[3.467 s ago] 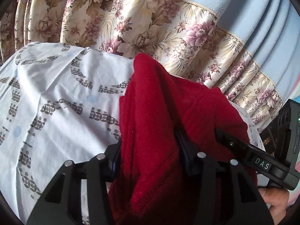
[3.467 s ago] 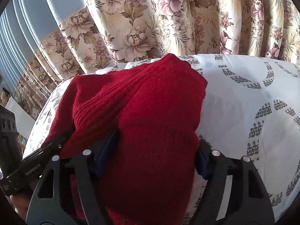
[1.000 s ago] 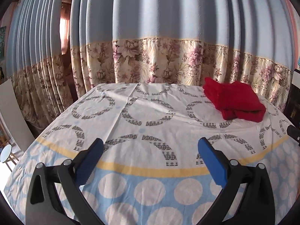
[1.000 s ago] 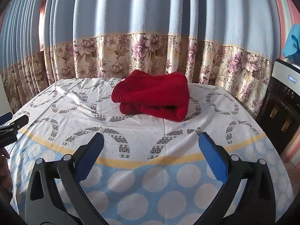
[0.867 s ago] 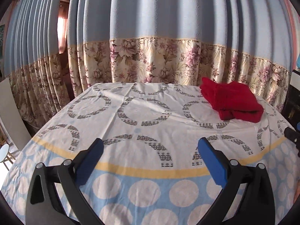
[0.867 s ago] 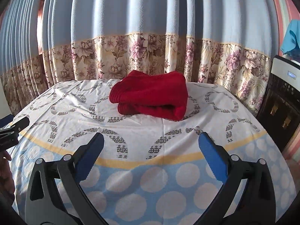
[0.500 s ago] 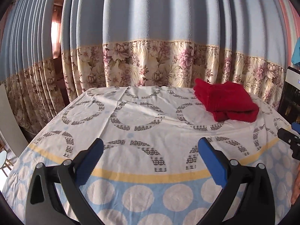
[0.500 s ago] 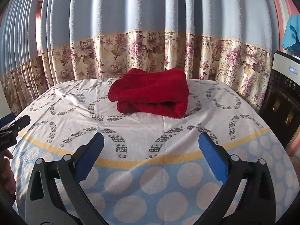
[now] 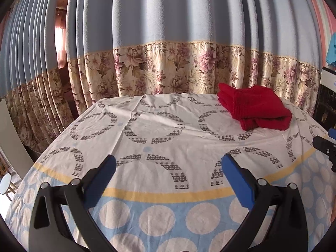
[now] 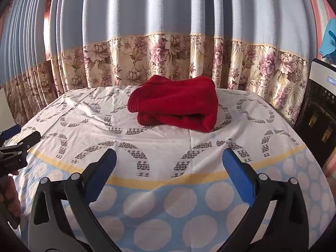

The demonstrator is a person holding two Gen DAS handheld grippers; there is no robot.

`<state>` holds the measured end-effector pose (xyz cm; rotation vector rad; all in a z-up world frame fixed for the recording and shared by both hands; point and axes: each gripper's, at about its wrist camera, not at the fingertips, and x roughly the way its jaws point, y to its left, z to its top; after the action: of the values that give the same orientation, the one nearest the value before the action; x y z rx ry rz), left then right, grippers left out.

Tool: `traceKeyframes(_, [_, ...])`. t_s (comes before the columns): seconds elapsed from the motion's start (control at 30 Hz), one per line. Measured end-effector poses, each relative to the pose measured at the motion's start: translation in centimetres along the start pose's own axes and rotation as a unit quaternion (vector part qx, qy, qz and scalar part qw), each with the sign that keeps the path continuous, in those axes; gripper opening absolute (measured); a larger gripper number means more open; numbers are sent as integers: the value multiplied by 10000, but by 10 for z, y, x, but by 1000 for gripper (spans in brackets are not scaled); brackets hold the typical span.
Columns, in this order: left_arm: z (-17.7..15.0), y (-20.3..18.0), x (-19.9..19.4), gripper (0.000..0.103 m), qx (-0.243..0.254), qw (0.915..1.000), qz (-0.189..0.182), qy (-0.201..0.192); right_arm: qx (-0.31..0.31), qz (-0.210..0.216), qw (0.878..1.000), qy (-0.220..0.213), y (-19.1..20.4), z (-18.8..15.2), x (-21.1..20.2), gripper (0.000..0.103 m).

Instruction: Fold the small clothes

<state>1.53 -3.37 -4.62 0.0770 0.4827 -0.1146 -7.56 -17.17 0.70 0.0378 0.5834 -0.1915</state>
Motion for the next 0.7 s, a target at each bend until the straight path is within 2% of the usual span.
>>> traceKeyframes(0.2, [4,8,1,101,-269,9995,-131,69,47,-14,10000,-44,0,0,-1,100])
traceKeyframes(0.43, [3,12,-2,101,-263,9997,-25,-3,54,-27,10000,-28,0,-1,-1,100])
traceKeyframes(0.7, [1,15,3,101,-378,9992,27,112,83,-90,9999,-51,1,-2,-3,100])
